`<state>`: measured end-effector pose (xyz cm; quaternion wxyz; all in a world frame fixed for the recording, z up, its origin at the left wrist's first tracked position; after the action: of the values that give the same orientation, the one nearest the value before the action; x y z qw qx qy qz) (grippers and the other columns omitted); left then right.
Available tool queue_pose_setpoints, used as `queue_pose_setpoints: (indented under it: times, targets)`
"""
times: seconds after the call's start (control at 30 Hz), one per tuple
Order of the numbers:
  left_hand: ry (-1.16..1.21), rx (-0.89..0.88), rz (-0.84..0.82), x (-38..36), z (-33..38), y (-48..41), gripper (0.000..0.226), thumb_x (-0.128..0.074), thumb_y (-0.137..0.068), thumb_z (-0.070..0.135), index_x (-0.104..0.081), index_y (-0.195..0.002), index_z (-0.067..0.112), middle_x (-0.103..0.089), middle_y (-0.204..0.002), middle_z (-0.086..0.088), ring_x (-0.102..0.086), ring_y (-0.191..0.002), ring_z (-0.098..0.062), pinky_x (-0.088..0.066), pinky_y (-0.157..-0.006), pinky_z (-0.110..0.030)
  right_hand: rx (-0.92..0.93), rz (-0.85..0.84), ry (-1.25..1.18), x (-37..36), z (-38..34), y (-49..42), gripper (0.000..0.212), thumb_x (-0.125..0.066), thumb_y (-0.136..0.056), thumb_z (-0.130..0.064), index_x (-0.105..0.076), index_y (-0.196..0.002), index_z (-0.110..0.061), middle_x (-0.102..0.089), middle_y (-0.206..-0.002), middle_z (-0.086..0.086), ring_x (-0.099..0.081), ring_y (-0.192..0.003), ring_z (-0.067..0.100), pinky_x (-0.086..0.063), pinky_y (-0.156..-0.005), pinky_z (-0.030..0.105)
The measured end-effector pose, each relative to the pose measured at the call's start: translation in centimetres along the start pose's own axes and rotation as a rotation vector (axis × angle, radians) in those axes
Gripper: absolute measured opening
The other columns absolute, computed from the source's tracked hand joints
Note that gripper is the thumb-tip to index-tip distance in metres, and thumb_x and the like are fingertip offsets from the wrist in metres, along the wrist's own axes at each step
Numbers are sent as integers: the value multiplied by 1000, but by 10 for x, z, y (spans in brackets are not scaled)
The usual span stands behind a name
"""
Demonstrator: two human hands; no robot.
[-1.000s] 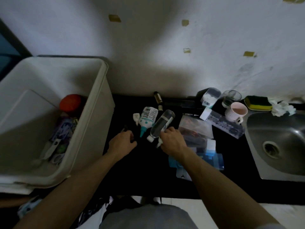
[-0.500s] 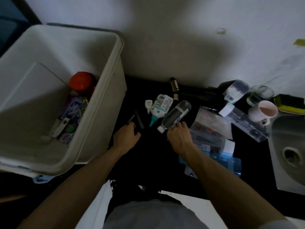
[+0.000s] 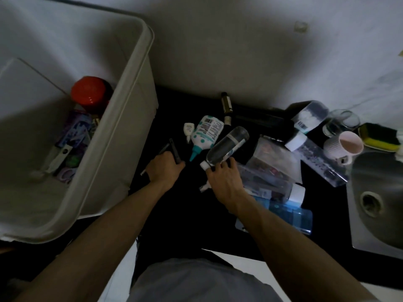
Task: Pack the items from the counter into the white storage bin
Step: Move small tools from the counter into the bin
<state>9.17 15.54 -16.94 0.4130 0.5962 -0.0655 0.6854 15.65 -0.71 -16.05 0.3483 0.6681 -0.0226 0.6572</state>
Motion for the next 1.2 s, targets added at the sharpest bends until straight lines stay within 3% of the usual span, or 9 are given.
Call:
queue_pose_setpoints:
  times: [0.1,0.2,0.3,0.37,0.53,0.67,0.83,1.0,1.2]
  targets:
    - [-11,18,-78,-6,0,-4,40,-68,-81,53,-58,-72,15,-67,-80,-6,-59,-66,-22,-49,-58,-29,35,-2,-22,-2,3,-3,48,-55,-96,-27,-48,-142,-18,-42,-150,18,-33,-141,38,-10,-116,61]
    - [-50,55,-162,-9,-3,-2,50,-68,-72,63,-56,-79,15,-65,-86,-7,-63,-78,-27,-55,-74,-43,57,-14,-61,2,4,-2,57,-62,-90,-31,-46,-144,-21,-39,-152,16,-35,-138,36,-15,-114,59]
    - [-77,42,-208,-8,-5,5,48,-68,-76,61,-52,-82,16,-62,-84,-4,-56,-68,-19,-44,-56,-26,39,-18,-110,6,8,2,62,-67,-81,-37,-48,-139,-21,-50,-142,14,-46,-127,33,-24,-107,53]
    - [-78,44,-214,-4,-9,11,46,-67,-78,60,-50,-79,18,-54,-74,1,-51,-61,-15,-36,-48,-24,26,4,-178,10,12,3,55,-67,-80,-41,-53,-130,-22,-55,-135,11,-50,-121,32,-26,-104,52]
    - [-81,2,-214,13,-11,18,47,-67,-75,62,-55,-83,17,-61,-82,-1,-59,-68,-17,-44,-52,-25,11,98,-391,26,22,4,39,-67,-82,-43,-59,-115,-25,-63,-120,6,-54,-116,31,-25,-104,53]
    - [-41,-73,-160,46,4,16,49,-68,-72,60,-57,-89,15,-65,-86,-5,-63,-74,-21,-54,-65,-31,-70,166,-470,49,27,6,29,-63,-82,-45,-58,-101,-24,-66,-103,5,-59,-103,30,-32,-91,46]
    - [3,-247,10,105,43,13,47,-71,-71,57,-51,-62,16,-64,-71,-7,-65,-68,-25,-45,-52,-27,-191,294,-486,81,37,9,38,-64,-81,-51,-58,-109,-26,-66,-108,3,-60,-103,27,-32,-84,38]
    - [54,-388,87,163,86,17,49,-71,-73,55,-68,-64,7,-64,-58,-5,-65,-59,-22,-55,-57,-35,-341,399,-463,123,49,18,42,-65,-77,-47,-59,-114,-27,-62,-109,3,-59,-105,28,-36,-91,40]
    - [127,-511,188,241,104,22,43,-71,-68,52,-67,-62,10,-64,-55,-2,-66,-58,-19,-53,-58,-31,-396,565,-471,178,53,27,49,-64,-81,-44,-54,-124,-25,-60,-116,5,-59,-109,29,-40,-92,41]
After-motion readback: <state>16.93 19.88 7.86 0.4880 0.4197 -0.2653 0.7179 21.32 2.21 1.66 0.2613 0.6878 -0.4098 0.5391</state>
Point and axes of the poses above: each hand's wrist, its own y-axis away from the middle knuckle, its own x-axis out of the back of the hand, z = x × y, the point moved 8 cm from there along -y, towards the middle knuckle
